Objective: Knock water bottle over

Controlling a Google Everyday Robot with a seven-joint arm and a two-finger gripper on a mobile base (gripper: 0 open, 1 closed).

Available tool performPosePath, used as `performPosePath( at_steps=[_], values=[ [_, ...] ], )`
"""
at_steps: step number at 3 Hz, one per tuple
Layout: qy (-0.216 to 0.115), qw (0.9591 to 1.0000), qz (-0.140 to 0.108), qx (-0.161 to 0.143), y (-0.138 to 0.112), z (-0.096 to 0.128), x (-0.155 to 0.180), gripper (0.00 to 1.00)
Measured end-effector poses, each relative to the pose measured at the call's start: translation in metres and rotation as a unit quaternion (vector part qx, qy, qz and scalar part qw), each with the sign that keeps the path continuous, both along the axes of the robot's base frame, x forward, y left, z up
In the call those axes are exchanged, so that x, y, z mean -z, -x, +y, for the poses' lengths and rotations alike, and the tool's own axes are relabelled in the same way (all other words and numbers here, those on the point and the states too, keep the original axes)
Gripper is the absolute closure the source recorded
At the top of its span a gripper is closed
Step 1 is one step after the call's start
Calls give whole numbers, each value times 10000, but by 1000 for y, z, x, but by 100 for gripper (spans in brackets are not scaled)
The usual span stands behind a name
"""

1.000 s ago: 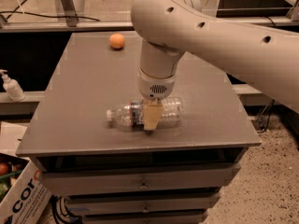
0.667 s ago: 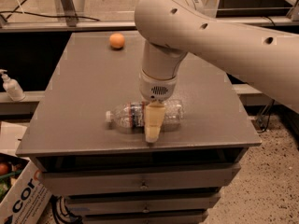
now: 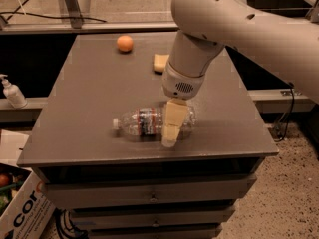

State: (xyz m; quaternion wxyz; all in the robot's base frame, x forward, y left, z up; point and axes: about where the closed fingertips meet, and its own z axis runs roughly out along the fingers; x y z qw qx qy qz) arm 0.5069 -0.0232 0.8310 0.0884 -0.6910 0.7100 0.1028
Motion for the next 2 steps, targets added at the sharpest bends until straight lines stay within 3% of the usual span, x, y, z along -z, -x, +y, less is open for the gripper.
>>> performPosePath(
  at_steps=[1, 2],
  values=[
    [-651, 9970, -57, 413, -8, -17, -13, 0],
    [-1507, 9849, -135, 847, -6, -38, -29, 0]
  ],
)
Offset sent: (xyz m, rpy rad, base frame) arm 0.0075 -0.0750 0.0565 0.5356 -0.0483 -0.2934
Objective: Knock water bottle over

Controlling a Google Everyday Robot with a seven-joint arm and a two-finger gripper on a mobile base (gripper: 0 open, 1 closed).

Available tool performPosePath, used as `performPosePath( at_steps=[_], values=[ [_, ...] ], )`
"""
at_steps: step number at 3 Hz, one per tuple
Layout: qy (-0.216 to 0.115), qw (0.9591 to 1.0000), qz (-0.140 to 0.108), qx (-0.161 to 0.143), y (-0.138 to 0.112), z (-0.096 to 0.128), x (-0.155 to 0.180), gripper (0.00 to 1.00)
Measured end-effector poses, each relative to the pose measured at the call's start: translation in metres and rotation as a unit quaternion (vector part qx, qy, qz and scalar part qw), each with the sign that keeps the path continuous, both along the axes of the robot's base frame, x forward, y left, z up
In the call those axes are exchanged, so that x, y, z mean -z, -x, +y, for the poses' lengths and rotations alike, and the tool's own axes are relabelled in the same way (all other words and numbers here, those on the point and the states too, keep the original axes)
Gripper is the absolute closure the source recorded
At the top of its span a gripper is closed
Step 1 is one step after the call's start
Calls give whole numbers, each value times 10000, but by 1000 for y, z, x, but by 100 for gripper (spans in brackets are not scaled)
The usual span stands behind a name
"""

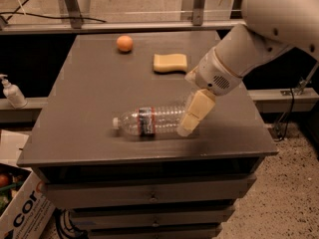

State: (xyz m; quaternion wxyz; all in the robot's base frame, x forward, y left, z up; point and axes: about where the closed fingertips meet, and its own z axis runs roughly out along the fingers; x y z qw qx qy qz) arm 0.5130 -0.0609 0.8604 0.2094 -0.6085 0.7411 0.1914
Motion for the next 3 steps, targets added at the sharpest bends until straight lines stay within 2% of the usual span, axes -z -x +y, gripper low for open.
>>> performPosePath(
  at_steps=[1, 2, 3],
  values=[
    [-726, 9969, -77, 282, 10, -22, -14, 0],
    [-1495, 9870, -127, 571, 28, -49, -24, 0],
    [-1486, 9872, -128, 563, 28, -49, -24, 0]
  ],
)
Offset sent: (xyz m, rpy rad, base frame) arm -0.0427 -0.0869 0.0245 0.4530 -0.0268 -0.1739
